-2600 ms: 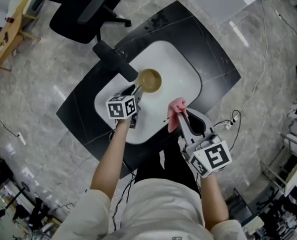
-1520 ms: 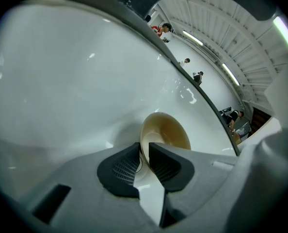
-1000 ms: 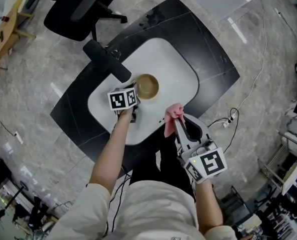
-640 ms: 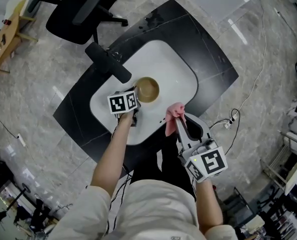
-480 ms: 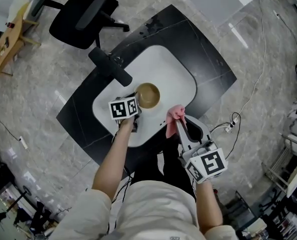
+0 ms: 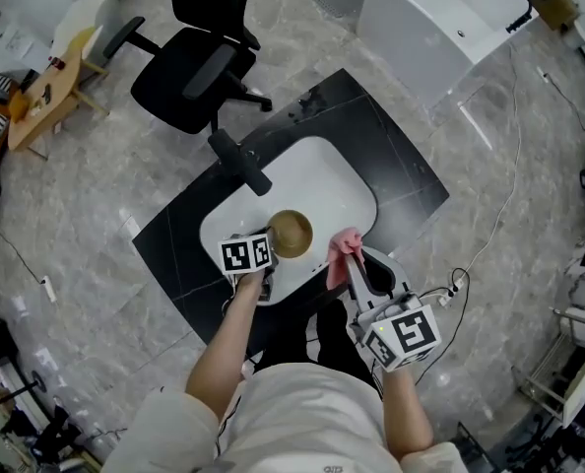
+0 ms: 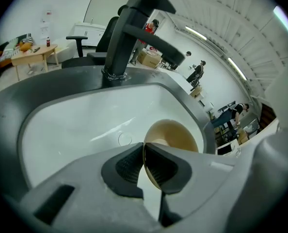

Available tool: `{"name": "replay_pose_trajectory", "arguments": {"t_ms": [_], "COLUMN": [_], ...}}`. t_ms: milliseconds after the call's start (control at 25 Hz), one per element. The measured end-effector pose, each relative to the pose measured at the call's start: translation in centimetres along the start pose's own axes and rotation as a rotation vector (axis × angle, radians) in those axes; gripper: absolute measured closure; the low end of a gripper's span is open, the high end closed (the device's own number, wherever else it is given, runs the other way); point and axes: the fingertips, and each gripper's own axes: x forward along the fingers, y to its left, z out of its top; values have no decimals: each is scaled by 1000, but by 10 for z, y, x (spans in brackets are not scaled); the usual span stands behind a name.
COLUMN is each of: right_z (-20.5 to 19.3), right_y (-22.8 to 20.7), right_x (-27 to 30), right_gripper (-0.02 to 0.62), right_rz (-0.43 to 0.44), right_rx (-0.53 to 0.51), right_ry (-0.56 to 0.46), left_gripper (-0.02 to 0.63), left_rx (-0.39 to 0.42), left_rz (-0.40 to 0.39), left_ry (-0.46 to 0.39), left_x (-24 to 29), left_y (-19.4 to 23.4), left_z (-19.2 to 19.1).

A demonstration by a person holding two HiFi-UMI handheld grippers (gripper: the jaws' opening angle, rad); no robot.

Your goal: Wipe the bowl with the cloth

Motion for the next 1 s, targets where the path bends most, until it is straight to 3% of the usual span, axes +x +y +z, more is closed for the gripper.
{"name": "replay_pose_trajectory", "arguments": {"t_ms": [360, 640, 1000], "right_z": [47, 67, 42], "right_y": [25, 44, 57], "right_x": [-27, -36, -27], "right_gripper": [566, 566, 566], "right_rz": [95, 167, 193], "right_rx": [-58, -90, -134], "right_ry": [-90, -118, -50], "left_gripper": [583, 583, 583], "left_rx": [-53, -13, 16], "left_rz": [13, 16, -31], "left_ry": [-58, -77, -135], "left_x": [-62, -97, -132], "left_y": [-25, -47, -82], "left_z": [4, 7, 4]}}
